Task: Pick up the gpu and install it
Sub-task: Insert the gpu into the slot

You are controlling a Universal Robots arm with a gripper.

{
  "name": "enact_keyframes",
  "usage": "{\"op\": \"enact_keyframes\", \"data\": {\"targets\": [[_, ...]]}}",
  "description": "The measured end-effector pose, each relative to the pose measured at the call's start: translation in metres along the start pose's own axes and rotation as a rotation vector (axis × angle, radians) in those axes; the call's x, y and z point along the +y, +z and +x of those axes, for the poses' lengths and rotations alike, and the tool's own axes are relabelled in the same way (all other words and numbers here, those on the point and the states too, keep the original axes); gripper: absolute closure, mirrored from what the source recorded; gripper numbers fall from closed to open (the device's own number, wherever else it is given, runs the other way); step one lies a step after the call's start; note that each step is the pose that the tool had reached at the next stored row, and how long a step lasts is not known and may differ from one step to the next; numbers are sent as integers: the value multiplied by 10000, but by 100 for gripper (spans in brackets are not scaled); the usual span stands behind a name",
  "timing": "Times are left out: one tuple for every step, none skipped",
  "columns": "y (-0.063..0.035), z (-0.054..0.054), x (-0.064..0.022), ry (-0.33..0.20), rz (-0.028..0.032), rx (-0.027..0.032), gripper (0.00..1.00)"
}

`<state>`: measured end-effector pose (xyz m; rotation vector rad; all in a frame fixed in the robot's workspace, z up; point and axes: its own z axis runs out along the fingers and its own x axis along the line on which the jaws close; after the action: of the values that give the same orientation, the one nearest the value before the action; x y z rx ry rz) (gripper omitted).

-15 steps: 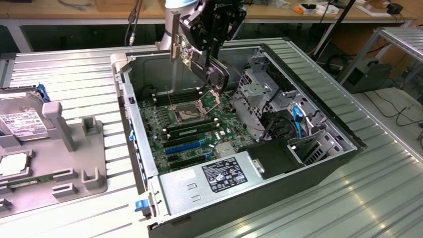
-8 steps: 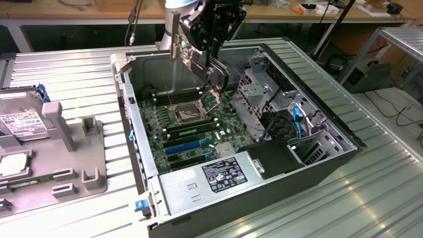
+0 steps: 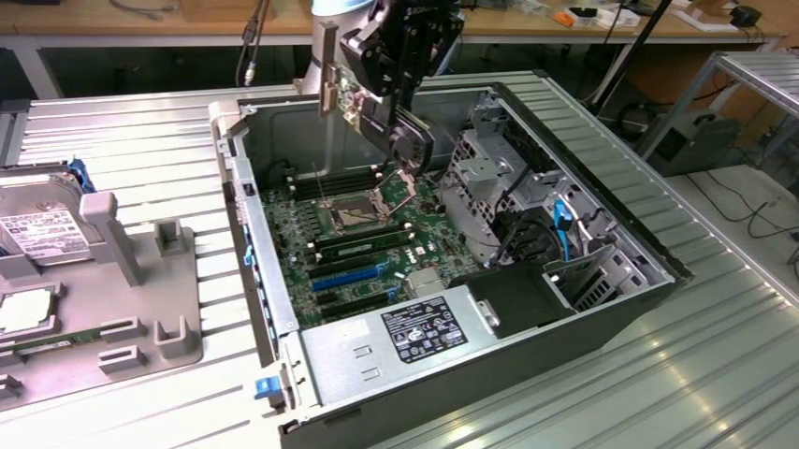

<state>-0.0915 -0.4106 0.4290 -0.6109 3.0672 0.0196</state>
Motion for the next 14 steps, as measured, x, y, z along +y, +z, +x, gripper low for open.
{"op": "enact_keyframes", "data": {"targets": [[0,0,0,-49,-1,0,73],[0,0,0,-95,-2,1,73],[0,0,0,-146,-3,1,73],[0,0,0,-198,-3,2,73],[0,0,0,-252,-4,2,73],[0,0,0,-349,-6,3,73],[0,0,0,-412,-7,4,73],[0,0,0,-474,-8,4,73],[0,0,0,-531,-9,5,73],[0,0,0,-592,-10,5,73],[0,0,0,-663,-11,6,73],[0,0,0,-710,-12,7,73],[0,0,0,-762,-13,7,73],[0,0,0,-814,-13,7,73]]}}
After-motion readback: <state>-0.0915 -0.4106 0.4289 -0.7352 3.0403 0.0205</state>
